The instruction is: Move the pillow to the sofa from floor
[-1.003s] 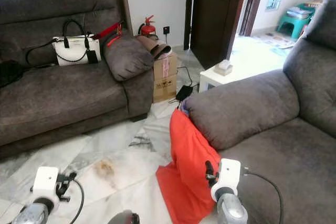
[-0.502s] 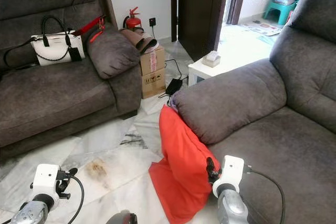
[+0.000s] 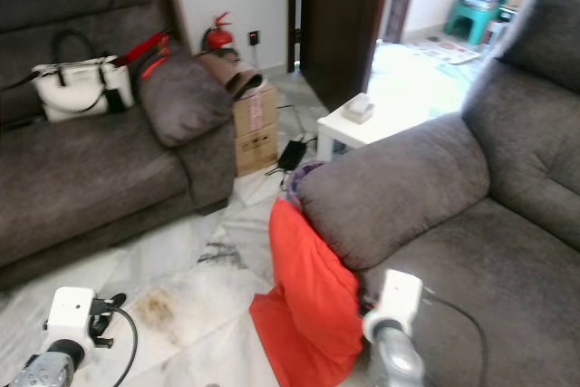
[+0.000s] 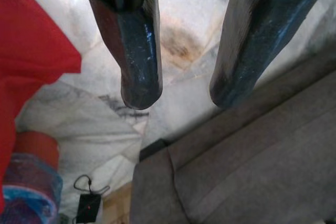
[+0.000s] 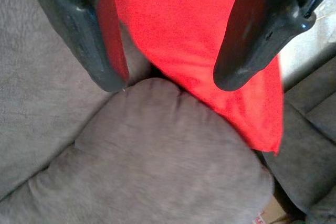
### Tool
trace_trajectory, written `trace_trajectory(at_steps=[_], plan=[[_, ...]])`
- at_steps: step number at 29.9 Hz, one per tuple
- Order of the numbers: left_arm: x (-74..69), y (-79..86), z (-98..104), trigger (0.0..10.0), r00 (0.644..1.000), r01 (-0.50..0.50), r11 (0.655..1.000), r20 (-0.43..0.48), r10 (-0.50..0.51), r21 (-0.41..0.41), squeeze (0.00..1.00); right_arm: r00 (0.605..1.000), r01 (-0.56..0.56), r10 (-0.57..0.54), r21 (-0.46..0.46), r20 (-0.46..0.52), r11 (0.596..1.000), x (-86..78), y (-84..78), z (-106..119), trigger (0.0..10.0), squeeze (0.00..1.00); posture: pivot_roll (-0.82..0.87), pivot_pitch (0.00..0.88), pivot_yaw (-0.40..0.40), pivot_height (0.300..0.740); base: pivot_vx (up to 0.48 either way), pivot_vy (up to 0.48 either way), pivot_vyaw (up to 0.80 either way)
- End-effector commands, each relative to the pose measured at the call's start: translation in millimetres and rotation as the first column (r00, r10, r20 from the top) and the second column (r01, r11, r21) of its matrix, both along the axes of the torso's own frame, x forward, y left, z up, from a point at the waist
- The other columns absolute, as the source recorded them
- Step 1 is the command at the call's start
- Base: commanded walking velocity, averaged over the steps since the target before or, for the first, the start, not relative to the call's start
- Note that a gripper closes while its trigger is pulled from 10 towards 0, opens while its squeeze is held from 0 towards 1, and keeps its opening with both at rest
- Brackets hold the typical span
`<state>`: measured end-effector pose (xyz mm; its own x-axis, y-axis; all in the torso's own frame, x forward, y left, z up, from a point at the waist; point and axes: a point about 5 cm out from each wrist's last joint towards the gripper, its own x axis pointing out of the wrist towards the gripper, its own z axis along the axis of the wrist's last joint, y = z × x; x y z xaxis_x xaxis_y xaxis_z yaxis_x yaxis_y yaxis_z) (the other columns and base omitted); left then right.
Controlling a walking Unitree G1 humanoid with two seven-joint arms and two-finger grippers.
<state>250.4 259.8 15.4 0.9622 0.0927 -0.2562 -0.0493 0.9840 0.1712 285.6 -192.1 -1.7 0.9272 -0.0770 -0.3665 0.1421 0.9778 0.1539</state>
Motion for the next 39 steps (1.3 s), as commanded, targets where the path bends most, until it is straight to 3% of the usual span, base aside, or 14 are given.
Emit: trace_trajectory(at_steps=[1,8,9,14,18,21,26,34,38,39], plan=[[-8.9,1.7,-8,10.0,0.999,-0.015,1.0,-0.033,0.015,-0.015,0.0,0.999,0.014,-0.014,0.0,-0.029,1.0,-8.2,-7.1,-7,10.0,0.0,0.09,0.032,0.075,0.642,0.0,0.0,0.0],[-19.4,6.2,-20,10.0,0.993,-0.042,0.999,-0.106,0.042,0.004,0.0,0.998,0.006,-0.005,0.003,-0.058,1.0,-18.2,-15.0,-14,10.0,0.0,0.08,0.036,0.07,0.642,0.0,0.0,0.0],[-22.7,6.7,-26,10.0,0.989,-0.059,0.998,-0.136,0.059,0.001,0.0,0.998,0.011,-0.01,0.01,-0.068,1.0,-22.1,-16.9,-17,10.0,1.0,0.09,0.047,0.062,0.642,0.0,0.0,0.0],[-25.4,4.7,-35,10.0,0.978,-0.083,0.997,-0.193,0.08,-0.006,0.0,0.997,0.003,-0.003,-0.004,-0.074,1.0,-23.9,-17.0,-18,10.0,1.0,0.08,0.069,0.065,0.642,0.0,0.0,0.0],[-22.7,0.6,-35,10.0,0.979,-0.087,0.996,-0.189,0.081,-0.021,0.0,0.999,-0.016,0.017,0.027,-0.031,1.0,-18.8,-16.6,-12,10.0,1.0,0.06,0.097,0.066,0.642,0.0,0.0,0.0],[-20.6,1.7,-36,10.0,0.974,-0.143,0.988,-0.187,0.131,-0.053,0.0,0.997,-0.07,0.071,0.042,-0.035,0.997,-20.9,-11.1,-14,10.0,1.0,0.07,0.118,0.063,0.642,0.0,0.0,0.0],[-12.9,2.8,-28,10.0,0.982,-0.145,0.988,-0.135,0.135,-0.06,0.0,0.994,-0.107,0.106,0.056,0.011,0.993,-18.8,-8.3,-10,10.0,1.0,0.09,0.145,0.062,0.642,0.0,0.0,0.0],[-12.4,8.0,-18,10.0,0.99,-0.126,0.99,-0.073,0.122,-0.058,0.0,0.986,-0.162,0.159,0.075,0.044,0.984,-10.4,-1.3,-4,10.0,1.0,0.12,0.155,0.071,0.642,0.0,0.0,0.0],[-12.5,9.8,-14,10.0,0.993,-0.115,0.992,-0.043,0.113,-0.049,0.0,0.973,-0.229,0.228,0.023,0.014,0.973,-9.2,6.3,-5,10.0,0.99,0.12,0.161,0.078,0.642,0.0,0.0,0.0],[-11.5,8.6,-12,10.0,0.994,-0.108,0.993,-0.034,0.107,-0.049,0.0,0.97,-0.245,0.245,0.029,0.009,0.969,-8.9,8.8,-6,10.0,0.0,0.13,0.161,0.081,0.642,0.0,0.0,0.0]])
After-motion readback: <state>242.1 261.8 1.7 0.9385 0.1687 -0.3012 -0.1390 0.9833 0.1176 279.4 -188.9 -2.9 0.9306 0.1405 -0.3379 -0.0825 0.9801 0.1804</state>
